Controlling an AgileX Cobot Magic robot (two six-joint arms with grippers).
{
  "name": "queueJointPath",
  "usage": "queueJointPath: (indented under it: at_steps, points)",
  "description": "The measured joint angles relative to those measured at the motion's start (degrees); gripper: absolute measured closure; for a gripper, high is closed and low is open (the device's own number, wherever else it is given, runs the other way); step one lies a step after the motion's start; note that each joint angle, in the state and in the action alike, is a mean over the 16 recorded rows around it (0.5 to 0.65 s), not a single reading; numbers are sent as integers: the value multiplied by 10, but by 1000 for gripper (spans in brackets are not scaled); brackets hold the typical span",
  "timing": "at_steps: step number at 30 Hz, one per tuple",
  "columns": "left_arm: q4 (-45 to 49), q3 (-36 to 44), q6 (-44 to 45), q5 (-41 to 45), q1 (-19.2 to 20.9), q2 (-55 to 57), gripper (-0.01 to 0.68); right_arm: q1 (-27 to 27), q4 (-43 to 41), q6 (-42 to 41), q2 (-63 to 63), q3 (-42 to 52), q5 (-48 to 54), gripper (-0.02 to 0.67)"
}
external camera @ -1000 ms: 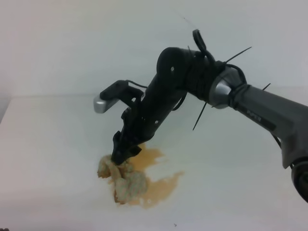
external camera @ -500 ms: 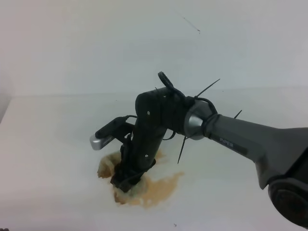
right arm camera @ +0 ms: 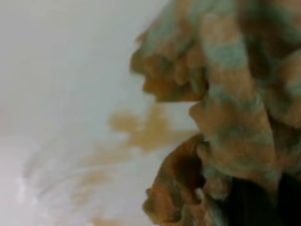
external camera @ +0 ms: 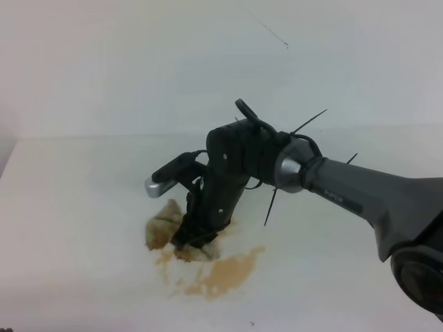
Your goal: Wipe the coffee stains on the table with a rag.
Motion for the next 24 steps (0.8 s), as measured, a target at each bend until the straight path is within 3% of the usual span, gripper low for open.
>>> queueJointPath:
  at_steps: [13,24]
  points:
    - [0,0,0,0,0,0,675,-66,-8,4,0,0,-10,557]
    - [0,0,0,0,0,0,675,-87,-11,-2,-31,-3,-17,557]
